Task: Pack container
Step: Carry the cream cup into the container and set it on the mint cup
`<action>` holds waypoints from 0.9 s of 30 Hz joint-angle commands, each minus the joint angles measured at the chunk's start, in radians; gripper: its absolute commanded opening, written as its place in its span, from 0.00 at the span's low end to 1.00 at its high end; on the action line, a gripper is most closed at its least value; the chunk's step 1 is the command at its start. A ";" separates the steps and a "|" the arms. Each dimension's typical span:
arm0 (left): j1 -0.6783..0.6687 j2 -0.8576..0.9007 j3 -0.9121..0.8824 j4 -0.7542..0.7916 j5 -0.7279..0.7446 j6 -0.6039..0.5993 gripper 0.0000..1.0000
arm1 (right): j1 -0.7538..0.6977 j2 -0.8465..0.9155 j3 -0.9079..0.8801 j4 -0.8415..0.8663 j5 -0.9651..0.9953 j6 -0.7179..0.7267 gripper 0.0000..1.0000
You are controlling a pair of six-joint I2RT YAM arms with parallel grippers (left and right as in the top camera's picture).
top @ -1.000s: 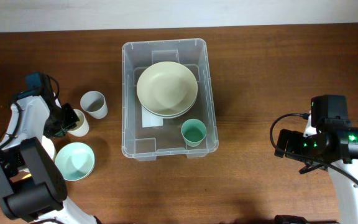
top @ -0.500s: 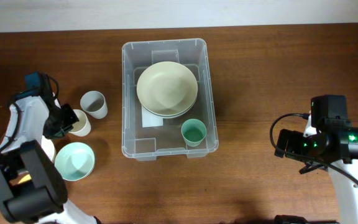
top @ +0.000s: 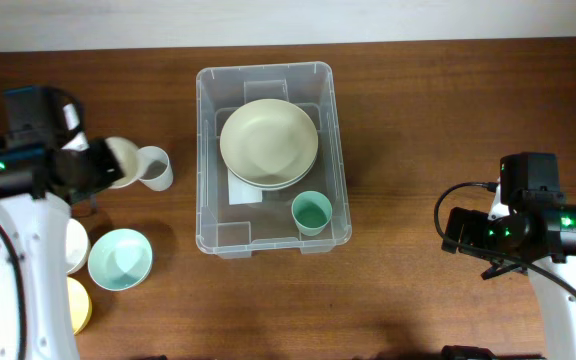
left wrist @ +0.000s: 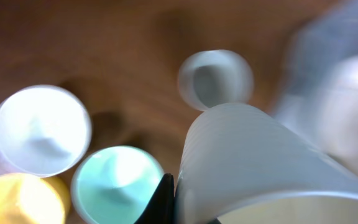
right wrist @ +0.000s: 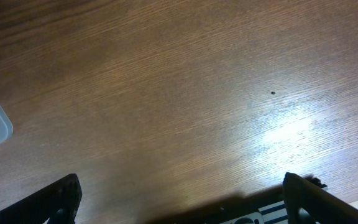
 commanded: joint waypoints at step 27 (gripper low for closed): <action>-0.766 0.357 0.079 0.088 0.086 -0.217 0.01 | 0.005 -0.001 -0.002 -0.005 0.009 0.008 0.99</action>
